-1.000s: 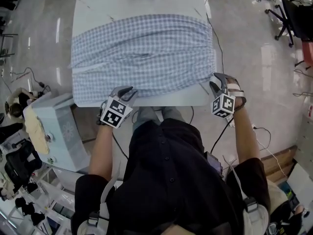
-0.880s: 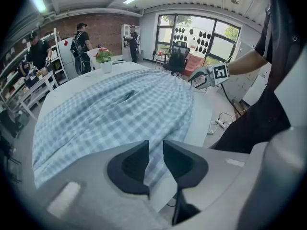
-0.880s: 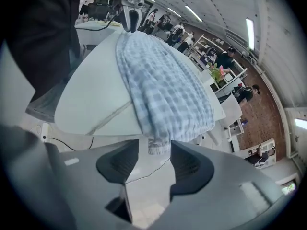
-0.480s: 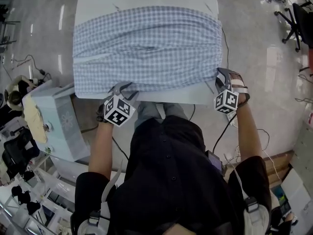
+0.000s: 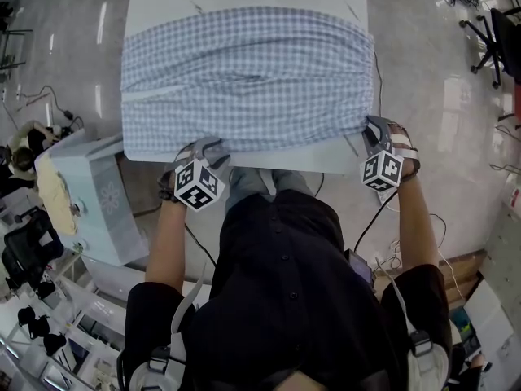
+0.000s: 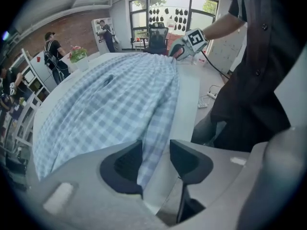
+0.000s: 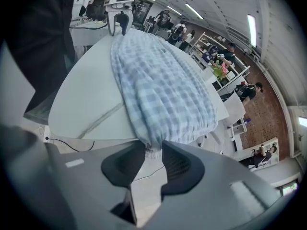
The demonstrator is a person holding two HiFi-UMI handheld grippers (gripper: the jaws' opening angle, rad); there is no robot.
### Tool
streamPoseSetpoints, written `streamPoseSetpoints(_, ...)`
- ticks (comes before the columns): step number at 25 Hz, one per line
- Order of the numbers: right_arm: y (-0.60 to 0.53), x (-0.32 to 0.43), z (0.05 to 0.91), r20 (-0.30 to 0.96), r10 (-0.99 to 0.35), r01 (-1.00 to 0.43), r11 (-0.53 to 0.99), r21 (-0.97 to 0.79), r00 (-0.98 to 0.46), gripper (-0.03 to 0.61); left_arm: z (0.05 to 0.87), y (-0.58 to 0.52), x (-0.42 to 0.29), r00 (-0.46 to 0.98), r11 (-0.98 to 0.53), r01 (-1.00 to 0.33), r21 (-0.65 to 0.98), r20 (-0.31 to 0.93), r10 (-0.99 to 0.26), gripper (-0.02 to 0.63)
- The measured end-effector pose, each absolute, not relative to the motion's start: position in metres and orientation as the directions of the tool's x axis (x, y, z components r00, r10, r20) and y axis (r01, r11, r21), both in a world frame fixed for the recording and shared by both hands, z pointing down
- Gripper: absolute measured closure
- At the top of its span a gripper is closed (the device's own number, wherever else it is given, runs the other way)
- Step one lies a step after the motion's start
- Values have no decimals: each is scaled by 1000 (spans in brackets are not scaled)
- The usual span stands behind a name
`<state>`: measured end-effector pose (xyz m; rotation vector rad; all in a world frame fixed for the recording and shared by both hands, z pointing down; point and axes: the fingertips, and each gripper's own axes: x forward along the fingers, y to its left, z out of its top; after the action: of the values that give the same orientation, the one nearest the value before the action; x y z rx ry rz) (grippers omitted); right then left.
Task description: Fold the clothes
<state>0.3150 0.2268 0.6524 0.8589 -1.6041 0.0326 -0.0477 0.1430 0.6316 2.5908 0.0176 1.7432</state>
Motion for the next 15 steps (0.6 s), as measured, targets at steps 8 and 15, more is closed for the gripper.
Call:
streamPoseSetpoints(8, 222, 318, 632, 859, -512, -608, 678, 412, 10, 519, 634, 129, -47, 347, -998, 7, 69, 936, 68, 548)
streamPoseSetpoints(15, 228, 319, 618, 859, -513, -656, 649, 385, -3, 528, 625, 127, -48, 317, -994, 31, 107, 942, 111, 591)
